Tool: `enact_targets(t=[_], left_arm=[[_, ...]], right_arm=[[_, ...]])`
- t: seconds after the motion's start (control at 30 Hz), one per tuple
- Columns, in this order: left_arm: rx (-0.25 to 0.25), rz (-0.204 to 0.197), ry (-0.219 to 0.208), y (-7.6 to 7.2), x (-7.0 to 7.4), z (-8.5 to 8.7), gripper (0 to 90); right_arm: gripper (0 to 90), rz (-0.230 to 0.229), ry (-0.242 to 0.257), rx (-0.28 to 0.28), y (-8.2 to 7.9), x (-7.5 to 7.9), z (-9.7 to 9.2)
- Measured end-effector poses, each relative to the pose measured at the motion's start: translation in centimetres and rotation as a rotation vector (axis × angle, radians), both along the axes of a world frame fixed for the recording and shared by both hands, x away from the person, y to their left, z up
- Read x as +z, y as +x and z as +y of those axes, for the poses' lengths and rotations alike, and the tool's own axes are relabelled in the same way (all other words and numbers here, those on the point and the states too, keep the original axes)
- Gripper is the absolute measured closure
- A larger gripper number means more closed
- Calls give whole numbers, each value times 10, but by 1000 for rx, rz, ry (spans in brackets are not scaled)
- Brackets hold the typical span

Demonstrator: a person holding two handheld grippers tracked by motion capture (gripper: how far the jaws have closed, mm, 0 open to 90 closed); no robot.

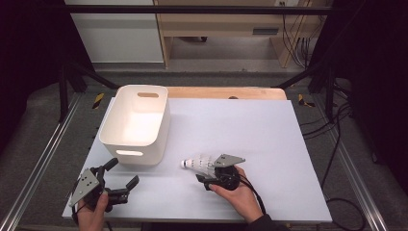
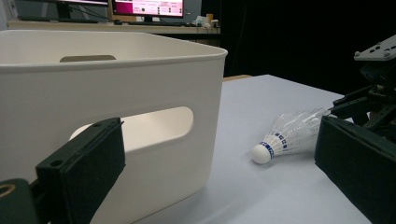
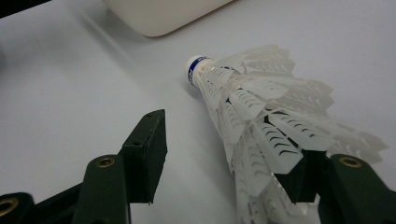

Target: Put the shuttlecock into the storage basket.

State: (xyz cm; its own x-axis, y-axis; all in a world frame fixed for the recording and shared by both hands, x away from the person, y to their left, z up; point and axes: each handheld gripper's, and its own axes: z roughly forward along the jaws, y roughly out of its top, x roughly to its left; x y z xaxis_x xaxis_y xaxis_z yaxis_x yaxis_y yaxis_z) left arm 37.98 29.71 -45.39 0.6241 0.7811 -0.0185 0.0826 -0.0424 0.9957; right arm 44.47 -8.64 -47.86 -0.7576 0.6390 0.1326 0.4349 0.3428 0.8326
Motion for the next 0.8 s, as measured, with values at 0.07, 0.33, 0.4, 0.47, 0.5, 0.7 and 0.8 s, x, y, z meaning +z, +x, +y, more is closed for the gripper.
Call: enact_targets(t=[0.07, 0.33, 0.4, 0.47, 0.5, 0.7, 0.8], left_arm=[[0, -1, 0, 0, 0, 0, 15], [-2, -2, -6, -1, 0, -1, 16], [-2, -2, -6, -1, 1, -1, 16], [-2, -2, -6, -1, 0, -1, 15], [-2, -2, -6, -1, 1, -1, 16], [-3, -1, -6, -1, 0, -1, 16], [-4, -1, -6, -1, 0, -1, 16]], right_arm=[[429, -2, 2, -4, 1, 0, 1], [532, -24, -17, 0, 2, -1, 5], [563, -29, -22, 0, 2, -2, 6], [594, -31, -24, -1, 3, -2, 6], [606, -33, -25, -1, 3, -2, 6], [677, -33, -24, 3, 4, -3, 6], [719, -30, -28, 10, 4, -3, 6]])
